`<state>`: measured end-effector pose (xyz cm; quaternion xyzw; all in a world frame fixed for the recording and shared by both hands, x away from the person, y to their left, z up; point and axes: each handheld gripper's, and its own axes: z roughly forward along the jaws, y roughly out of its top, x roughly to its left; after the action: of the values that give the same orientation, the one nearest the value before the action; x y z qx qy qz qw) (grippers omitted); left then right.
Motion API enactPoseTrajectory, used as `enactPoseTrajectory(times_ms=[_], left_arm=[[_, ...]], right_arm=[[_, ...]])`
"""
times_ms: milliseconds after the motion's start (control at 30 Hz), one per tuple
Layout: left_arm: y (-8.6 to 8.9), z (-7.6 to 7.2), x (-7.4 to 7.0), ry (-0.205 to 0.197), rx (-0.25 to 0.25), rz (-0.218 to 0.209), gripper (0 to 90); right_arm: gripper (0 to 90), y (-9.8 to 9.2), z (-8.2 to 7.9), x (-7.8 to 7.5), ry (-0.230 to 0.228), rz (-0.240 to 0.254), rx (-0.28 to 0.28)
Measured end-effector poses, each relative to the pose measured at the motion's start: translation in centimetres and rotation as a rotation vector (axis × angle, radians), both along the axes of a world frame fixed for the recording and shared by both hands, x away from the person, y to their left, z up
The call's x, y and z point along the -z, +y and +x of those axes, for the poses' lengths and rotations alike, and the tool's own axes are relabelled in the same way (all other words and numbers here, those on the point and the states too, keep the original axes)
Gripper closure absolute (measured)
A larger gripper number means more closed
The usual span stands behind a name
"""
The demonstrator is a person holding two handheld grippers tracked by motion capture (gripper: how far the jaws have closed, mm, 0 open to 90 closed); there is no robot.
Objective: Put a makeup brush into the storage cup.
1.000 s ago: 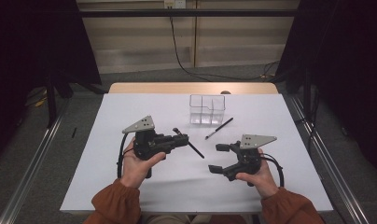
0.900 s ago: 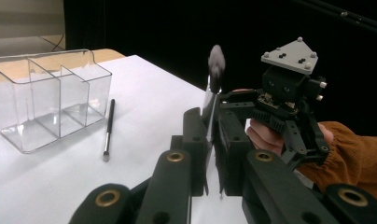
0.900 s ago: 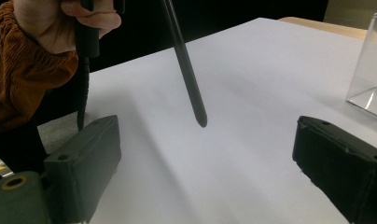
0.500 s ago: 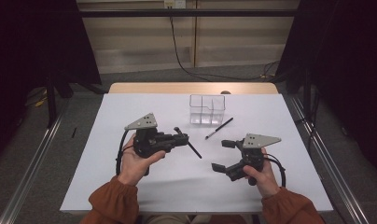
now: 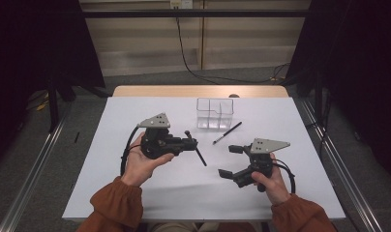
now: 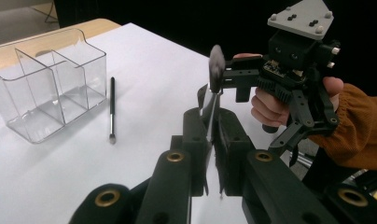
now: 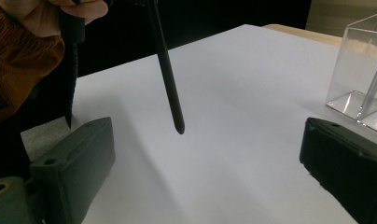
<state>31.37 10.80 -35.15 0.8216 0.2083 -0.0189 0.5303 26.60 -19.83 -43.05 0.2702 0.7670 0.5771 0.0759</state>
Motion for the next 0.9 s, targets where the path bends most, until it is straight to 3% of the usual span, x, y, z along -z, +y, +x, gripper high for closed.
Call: enactPoseTrajectory(times_ms=[267,400,633,900], left_arm=[[-0.5,0.3,-0.4,0.011,0.029,0.062,83.9],[-1.0,0.4,-0.5,0.015,0.058,0.117,83.9],[-1.7,0.6,-0.5,0.031,0.081,0.144,83.9],[-2.2,0.5,0.0,0.027,0.099,0.144,83.9]], right_arm=[[2.3,0.5,0.1,-0.6,-0.019,-0.029,-0.012],[2.1,0.8,0.1,-0.9,-0.033,-0.054,-0.023],[2.8,1.7,0.2,-1.0,-0.057,-0.073,-0.041],[7.1,3.1,1.0,-1.7,-0.027,-0.088,-0.117]])
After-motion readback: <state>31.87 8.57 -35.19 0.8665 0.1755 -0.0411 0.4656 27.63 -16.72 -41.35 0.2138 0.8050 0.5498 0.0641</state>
